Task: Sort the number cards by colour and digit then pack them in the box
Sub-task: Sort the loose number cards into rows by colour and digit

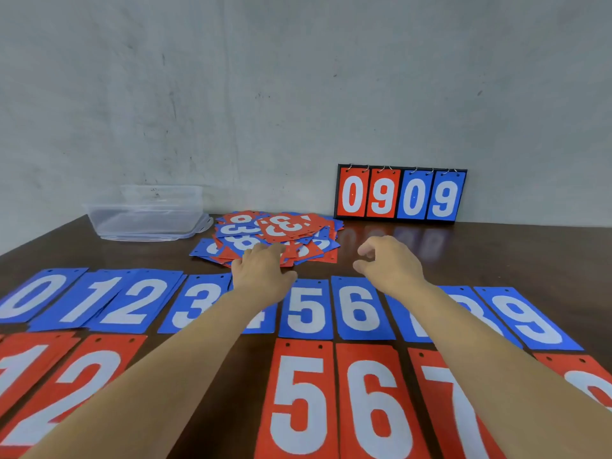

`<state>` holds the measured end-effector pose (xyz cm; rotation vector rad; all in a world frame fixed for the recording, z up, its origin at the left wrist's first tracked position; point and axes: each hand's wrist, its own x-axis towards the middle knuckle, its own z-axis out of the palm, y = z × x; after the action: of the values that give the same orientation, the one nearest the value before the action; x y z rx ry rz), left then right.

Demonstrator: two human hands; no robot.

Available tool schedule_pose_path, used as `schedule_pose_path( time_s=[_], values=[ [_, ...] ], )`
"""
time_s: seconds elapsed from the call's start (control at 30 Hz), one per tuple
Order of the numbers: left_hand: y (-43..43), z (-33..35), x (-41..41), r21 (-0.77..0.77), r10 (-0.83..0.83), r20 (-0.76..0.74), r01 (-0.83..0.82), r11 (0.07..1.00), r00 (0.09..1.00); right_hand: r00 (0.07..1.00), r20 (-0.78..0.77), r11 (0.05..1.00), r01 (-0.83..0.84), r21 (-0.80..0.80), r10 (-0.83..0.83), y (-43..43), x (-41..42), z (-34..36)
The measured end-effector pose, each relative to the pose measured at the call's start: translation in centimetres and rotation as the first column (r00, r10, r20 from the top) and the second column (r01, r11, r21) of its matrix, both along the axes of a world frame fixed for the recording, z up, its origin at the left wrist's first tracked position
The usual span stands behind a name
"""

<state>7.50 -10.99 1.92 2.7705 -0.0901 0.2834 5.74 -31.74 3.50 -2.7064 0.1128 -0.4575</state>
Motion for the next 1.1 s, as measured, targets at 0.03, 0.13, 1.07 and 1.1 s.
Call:
schedule_pose_path(
  time_s=[0.03, 0.13, 1.07, 1.1],
  values=[
    [1.2, 0.1, 0.4, 0.005, 0.006, 0.001, -0.006, 1.000, 1.000, 1.000, -0.001, 1.000, -0.002, -0.005, 0.002, 0.8, 0.5, 0.2],
    [4.8, 0.3, 2.2, 0.013, 0.025, -0.006, -0.025, 1.000, 1.000, 1.000, 0.000, 1.000, 0.003, -0.020, -0.003, 3.2, 2.1, 0.7],
    [5.6, -1.5, 25.7, 0.004, 0.029, -0.190, -0.029, 1.000, 0.981, 0.990, -0.061, 0.963, 0.138, 0.231, -0.127, 6.0, 15.8, -2.8],
    [5.3, -1.7, 26.3, 0.032, 0.031, -0.215, -0.024, 0.999, 0.976, 0.991, -0.053, 0.964, 0.131, 0.230, -0.122, 6.0, 16.1, -3.0]
  ],
)
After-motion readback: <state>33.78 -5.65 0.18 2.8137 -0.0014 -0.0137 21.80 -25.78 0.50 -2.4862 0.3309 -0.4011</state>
